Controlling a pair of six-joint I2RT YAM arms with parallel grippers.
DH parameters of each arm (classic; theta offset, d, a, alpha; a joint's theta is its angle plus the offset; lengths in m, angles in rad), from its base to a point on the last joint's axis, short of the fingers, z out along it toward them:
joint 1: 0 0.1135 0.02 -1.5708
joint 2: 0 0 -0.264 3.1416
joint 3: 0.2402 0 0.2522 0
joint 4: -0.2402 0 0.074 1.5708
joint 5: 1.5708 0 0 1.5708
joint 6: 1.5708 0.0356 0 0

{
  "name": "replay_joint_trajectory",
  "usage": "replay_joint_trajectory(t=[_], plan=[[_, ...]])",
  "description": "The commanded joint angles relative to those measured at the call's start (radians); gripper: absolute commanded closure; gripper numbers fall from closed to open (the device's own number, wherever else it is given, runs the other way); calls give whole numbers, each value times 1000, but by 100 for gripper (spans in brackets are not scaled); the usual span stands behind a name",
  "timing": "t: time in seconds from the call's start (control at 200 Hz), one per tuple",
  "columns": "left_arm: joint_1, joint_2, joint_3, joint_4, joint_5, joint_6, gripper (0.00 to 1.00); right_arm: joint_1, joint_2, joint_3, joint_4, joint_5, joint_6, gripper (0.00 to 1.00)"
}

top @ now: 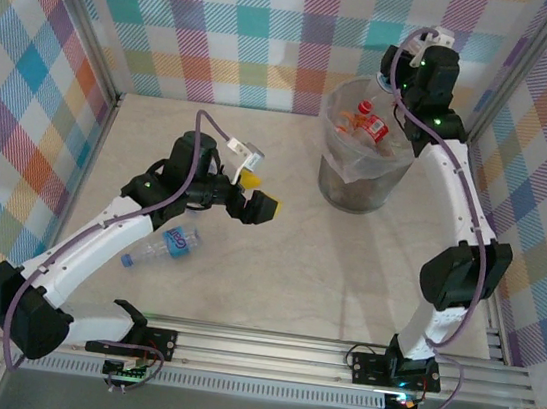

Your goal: Put the plastic bottles in the bin

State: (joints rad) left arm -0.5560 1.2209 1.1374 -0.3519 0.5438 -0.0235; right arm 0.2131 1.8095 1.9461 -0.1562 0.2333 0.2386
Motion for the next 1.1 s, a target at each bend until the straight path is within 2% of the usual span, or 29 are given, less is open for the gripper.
replay_joint_trajectory(t=[0.0,0.25,0.42,0.52,0.825,1.095], plan=[[-7,9,8,-20,-22,33,0,-4,53,45,47,25,-4,46],[-7,16,15,-37,-37,40,0,-11,198,165,-46,11,-31,46],[-7,21,18,-44,-43,48,0,-12,218,166,-121,8,-73,48],[-8,20,14,-45,-43,49,0,-14,213,142,-172,6,-103,50],[-7,38,19,-47,-19,49,0,-19,116,-18,-279,-114,-153,55],[-7,35,21,-49,-12,49,0,-23,57,-77,-387,-209,-171,57]])
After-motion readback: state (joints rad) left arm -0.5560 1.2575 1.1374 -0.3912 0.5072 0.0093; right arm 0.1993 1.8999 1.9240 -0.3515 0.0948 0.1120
